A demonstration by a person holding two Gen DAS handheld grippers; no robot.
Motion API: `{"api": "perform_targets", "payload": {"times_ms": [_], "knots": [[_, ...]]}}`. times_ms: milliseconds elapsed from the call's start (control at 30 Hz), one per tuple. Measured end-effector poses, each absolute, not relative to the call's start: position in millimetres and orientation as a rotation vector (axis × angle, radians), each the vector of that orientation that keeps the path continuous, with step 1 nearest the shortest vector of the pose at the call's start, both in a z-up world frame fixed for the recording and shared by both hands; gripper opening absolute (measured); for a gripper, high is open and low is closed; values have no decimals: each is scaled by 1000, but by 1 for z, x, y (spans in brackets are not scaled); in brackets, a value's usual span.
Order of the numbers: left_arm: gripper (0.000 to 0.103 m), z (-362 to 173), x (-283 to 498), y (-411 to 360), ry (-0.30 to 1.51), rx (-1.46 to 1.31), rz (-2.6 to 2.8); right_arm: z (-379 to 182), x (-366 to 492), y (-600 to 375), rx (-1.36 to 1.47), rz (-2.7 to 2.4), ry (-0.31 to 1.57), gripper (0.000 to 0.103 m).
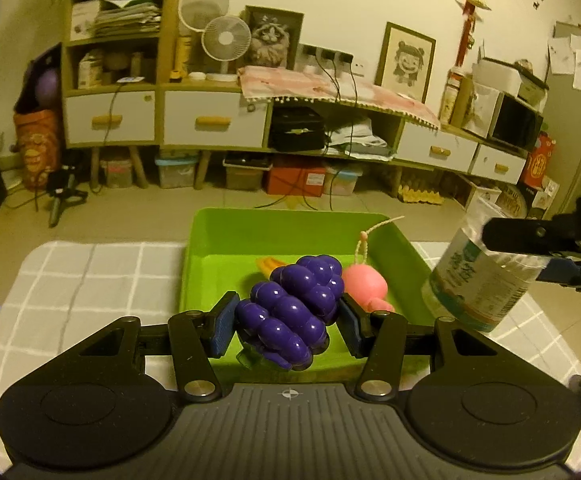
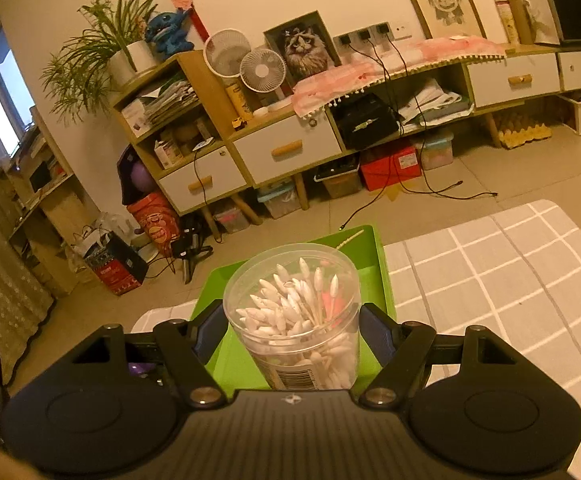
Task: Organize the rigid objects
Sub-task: 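Carry the grapes and jar into the green bin and open both grippers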
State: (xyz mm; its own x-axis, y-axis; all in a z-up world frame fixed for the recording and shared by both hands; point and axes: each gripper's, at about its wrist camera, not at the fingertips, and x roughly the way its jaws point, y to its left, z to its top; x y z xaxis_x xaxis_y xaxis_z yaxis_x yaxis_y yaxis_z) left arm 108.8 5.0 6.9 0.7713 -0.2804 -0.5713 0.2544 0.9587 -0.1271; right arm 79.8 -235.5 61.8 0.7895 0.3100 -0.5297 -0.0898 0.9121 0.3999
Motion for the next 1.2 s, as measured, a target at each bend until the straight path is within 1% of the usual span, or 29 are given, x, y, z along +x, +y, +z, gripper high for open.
{"api": "perform_targets", "payload": {"times_ms": [233,400,567,733,1067,1167,1200], "knots": [[57,-10,120,-6,605,11,-293,41,110,-234,415,222,659,46],[57,-21,132,-3,639,3,-275,28,124,-235,443,223,672,46],[58,-31,143,-5,713,21,-275,19,133,-228,439,247,719,47],[58,-38,144,-6,745,40,-260,19,134,-217,380,261,719,47],[58,-36,140,-2,731,53,-238,17,137,-195,367,289,739,47],[62,-35,139,-2,726,61,-239,15,139,-194,366,284,752,47],[66,-34,138,-2,723,64,-240,15,140,-194,368,281,757,48]]}}
